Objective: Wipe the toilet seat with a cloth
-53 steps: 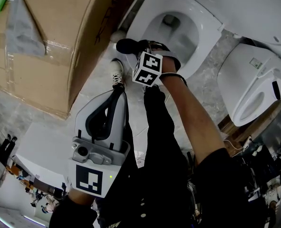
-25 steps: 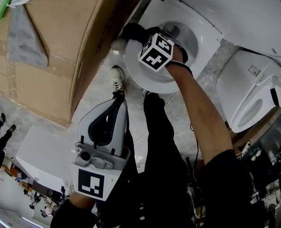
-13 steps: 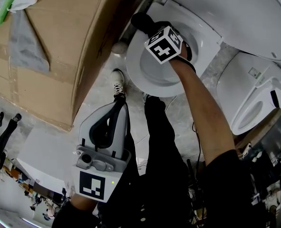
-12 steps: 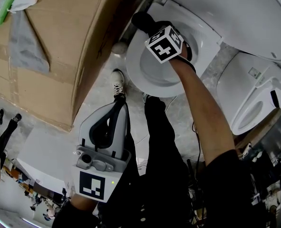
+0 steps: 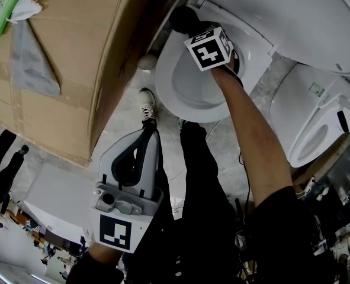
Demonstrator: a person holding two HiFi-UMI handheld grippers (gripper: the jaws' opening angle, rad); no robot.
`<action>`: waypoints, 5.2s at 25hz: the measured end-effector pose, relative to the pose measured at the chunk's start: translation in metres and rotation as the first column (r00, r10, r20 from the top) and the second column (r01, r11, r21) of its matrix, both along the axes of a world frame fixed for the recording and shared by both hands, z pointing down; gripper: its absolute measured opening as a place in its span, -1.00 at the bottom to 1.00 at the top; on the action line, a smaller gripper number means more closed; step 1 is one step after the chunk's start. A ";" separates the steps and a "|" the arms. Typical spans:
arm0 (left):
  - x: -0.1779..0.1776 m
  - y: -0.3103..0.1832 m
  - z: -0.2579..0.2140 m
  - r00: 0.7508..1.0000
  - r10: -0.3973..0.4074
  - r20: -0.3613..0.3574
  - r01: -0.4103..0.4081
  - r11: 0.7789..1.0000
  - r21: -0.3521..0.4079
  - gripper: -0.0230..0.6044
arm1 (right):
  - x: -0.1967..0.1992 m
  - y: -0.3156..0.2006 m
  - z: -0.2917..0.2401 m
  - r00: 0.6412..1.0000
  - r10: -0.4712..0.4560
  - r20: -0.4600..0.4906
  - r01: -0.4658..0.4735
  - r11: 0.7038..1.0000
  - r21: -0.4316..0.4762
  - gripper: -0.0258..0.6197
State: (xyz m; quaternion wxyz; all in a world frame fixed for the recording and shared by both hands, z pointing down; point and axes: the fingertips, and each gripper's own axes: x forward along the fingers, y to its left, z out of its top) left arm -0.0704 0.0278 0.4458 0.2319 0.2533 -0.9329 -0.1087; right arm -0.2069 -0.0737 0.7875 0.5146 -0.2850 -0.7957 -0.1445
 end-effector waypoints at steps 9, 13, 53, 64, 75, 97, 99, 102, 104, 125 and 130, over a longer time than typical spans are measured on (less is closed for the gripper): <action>-0.002 -0.008 -0.001 1.000 0.018 0.002 -0.018 1.000 -0.004 -0.89 | -0.016 -0.037 -0.005 0.970 0.241 0.024 -0.240 0.970 -0.034 -0.69; -0.002 -0.013 -0.001 1.000 0.029 0.002 -0.029 1.000 -0.004 -0.89 | -0.017 -0.048 -0.006 0.950 0.311 0.032 -0.310 0.950 -0.035 -0.69; 0.004 -0.067 -0.013 0.991 0.131 0.031 -0.130 0.991 -0.015 -0.89 | 0.036 -0.186 -0.009 0.702 0.711 0.023 -0.710 0.703 -0.038 -0.70; 0.010 -0.071 -0.018 0.991 0.131 0.041 -0.130 0.991 -0.015 -0.89 | 0.047 -0.206 -0.009 0.657 0.754 0.001 -0.753 0.657 -0.050 -0.70; 0.008 -0.079 -0.060 0.985 0.142 0.103 -0.140 0.990 -0.021 -0.89 | 0.055 -0.204 -0.044 0.752 0.658 0.029 -0.657 0.752 -0.048 -0.70; -0.009 -0.088 -0.185 0.955 0.173 0.240 -0.163 0.985 -0.061 -0.89 | 0.087 -0.200 -0.249 0.839 0.501 0.213 -0.476 0.865 -0.162 -0.70; -0.011 -0.086 -0.198 0.952 0.171 0.253 -0.160 0.985 -0.065 -0.89 | 0.089 -0.198 -0.276 0.837 0.492 0.239 -0.458 0.870 -0.183 -0.70; -0.014 -0.082 -0.217 0.948 0.162 0.273 -0.149 0.986 -0.068 -0.89 | 0.091 -0.195 -0.317 0.822 0.498 0.276 -0.447 0.865 -0.230 -0.70; -0.016 -0.080 -0.231 0.944 0.154 0.290 -0.140 0.988 -0.070 -0.89 | 0.094 -0.195 -0.347 0.802 0.521 0.291 -0.452 0.849 -0.272 -0.70; 0.003 -0.045 -0.370 0.870 0.124 0.476 -0.096 0.992 -0.084 -0.89 | 0.156 -0.192 -0.640 0.560 0.555 0.616 -0.302 0.828 -0.472 -0.70; 0.005 -0.038 -0.392 0.845 0.133 0.518 -0.094 0.990 -0.101 -0.89 | 0.168 -0.199 -0.687 0.481 0.566 0.669 -0.275 0.822 -0.498 -0.70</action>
